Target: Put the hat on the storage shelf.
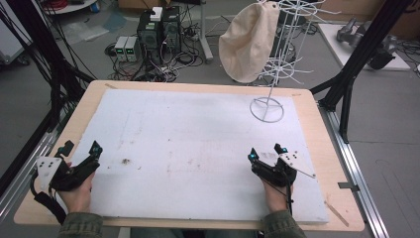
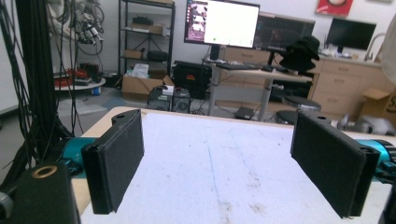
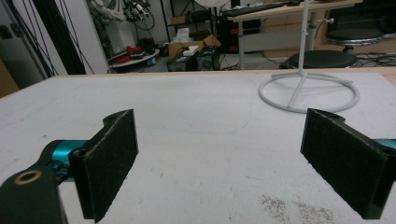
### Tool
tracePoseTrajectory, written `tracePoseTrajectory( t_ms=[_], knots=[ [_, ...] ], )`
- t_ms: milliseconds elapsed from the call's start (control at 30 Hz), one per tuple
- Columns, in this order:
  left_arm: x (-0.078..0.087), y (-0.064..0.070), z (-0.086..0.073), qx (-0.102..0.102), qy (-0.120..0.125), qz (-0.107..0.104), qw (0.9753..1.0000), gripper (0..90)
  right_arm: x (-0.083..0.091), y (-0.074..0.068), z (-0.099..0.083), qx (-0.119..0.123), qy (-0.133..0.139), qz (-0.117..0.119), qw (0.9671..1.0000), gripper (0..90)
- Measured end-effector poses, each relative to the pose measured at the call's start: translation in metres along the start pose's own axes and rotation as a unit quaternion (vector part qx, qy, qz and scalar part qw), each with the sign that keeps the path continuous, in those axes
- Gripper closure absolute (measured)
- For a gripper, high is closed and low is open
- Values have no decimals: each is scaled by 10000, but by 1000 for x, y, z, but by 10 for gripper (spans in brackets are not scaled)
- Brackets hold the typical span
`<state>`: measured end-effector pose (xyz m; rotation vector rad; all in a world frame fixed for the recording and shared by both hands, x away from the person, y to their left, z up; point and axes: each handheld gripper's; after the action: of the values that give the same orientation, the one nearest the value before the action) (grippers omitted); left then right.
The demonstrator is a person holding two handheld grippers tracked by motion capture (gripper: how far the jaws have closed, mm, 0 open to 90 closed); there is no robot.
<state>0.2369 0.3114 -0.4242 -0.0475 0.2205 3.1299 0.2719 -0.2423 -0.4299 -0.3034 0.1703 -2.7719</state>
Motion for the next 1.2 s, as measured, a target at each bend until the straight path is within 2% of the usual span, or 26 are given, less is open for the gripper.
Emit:
tracePoseTrajectory(
  t_ms=[100, 167, 233, 300, 433, 700, 767, 800, 933, 1067, 1200],
  knots=[
    [8, -6, -2, 23, 61, 50, 10000, 177, 3, 0, 0, -34, 25, -43, 10000, 101],
    [9, -8, -1, 16, -8, 65, 10000, 177, 5, 1, 0, -104, 22, -38, 9999, 101],
    [10, -9, -3, -76, -36, 104, 9999, 177, 7, 1, 0, -168, -10, -62, 9998, 101],
    [11, -11, -5, -59, -76, 164, 9998, 177, 11, 2, -2, -236, 102, -78, 9996, 101],
    [12, -10, -5, -87, -65, 160, 9998, 177, 15, 10, -4, -528, 117, -71, 9985, 101],
    [10, -7, -7, -66, -137, 103, 9998, 179, 13, 22, -7, -1127, -12, -124, 9936, 101],
    [11, -7, -7, -48, -118, 88, 9999, 179, 14, 23, -8, -1064, 22, -138, 9942, 101],
    [11, -7, -7, -32, -123, 80, 9999, 180, 15, 23, -8, -1125, 4, -152, 9935, 101],
    [9, -7, -9, 118, -169, 48, 9998, 181, 14, 23, -8, -1102, -15, -146, 9938, 101],
    [9, -8, -10, 184, -211, -11, 9996, 192, 12, 23, -9, -1107, -106, -120, 9937, 101],
    [9, -6, -11, 195, -231, -42, 9995, 196, 12, 23, -9, -1055, -60, -93, 9944, 101]
  ],
)
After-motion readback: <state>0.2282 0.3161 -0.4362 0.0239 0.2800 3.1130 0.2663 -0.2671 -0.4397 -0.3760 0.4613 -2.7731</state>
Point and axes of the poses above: each handheld gripper's, and its own axes: x roughly backward along the jaws, z roughly out of its top, y roughly to its right, and after that the axes turned 3 degrees about z, right-handed
